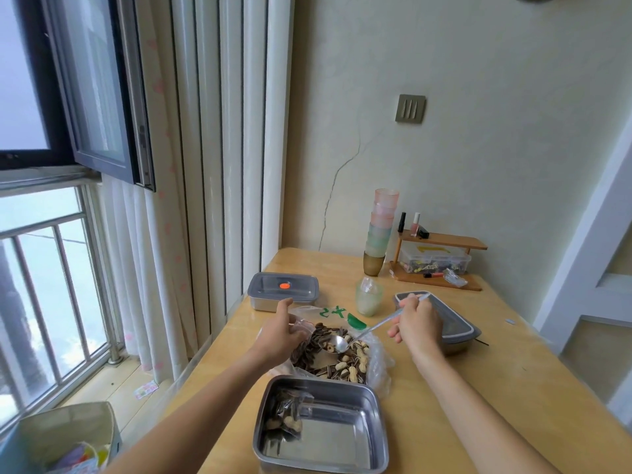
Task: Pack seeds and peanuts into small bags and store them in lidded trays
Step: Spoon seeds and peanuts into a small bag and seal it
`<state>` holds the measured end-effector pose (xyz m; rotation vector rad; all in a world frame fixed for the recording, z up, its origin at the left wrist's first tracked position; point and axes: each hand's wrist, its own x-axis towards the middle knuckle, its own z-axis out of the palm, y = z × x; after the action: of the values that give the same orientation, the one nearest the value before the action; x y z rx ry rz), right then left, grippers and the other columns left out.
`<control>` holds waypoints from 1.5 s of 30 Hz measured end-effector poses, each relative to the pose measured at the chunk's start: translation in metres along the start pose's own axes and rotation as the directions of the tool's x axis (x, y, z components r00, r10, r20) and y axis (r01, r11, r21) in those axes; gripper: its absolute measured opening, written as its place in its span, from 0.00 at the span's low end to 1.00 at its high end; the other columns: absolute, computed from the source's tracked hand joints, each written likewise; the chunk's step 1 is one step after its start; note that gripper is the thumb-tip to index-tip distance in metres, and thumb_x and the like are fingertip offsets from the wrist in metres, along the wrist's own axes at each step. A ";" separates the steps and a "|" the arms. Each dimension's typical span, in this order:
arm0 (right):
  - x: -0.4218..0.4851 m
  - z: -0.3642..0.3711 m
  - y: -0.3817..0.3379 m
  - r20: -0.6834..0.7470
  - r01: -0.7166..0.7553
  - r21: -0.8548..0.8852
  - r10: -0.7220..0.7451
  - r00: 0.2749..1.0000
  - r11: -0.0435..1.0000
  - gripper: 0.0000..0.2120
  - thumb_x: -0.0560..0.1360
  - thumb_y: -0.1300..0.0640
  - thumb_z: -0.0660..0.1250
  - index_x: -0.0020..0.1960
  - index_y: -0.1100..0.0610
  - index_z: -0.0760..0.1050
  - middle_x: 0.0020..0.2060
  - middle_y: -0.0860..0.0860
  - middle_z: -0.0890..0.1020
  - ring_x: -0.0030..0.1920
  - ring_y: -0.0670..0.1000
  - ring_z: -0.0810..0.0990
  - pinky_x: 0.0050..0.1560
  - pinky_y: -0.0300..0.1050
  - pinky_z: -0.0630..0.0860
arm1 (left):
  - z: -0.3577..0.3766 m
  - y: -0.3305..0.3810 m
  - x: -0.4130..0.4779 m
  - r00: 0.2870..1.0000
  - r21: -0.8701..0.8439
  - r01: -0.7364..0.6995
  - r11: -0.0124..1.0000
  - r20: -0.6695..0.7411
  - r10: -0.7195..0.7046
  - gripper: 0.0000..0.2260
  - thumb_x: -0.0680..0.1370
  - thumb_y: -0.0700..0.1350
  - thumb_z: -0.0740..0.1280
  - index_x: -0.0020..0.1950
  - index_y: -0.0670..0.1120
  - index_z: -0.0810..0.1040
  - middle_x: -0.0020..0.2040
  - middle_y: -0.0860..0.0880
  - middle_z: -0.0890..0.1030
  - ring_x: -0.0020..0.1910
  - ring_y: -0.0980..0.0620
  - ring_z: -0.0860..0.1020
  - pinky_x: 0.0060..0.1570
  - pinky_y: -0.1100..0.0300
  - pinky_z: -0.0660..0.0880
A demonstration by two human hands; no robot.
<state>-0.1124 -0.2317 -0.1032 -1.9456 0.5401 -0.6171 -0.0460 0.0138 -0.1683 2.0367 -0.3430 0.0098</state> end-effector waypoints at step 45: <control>-0.035 -0.003 -0.049 0.079 0.915 0.114 -0.922 0.380 0.387 0.17 0.88 0.49 0.54 0.55 0.59 0.76 0.34 0.34 0.70 0.29 0.47 0.76 0.32 0.52 0.77 | 0.014 0.005 -0.008 0.995 -0.154 -0.007 0.988 -0.096 -0.008 0.18 0.78 0.42 0.74 0.65 0.47 0.73 0.48 0.48 0.85 0.42 0.53 0.84 0.35 0.69 0.78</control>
<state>-0.1359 -0.1926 -0.0643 -2.1011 -0.7869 -1.1592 -0.0567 0.0014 -0.1716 1.8756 -0.2740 0.0789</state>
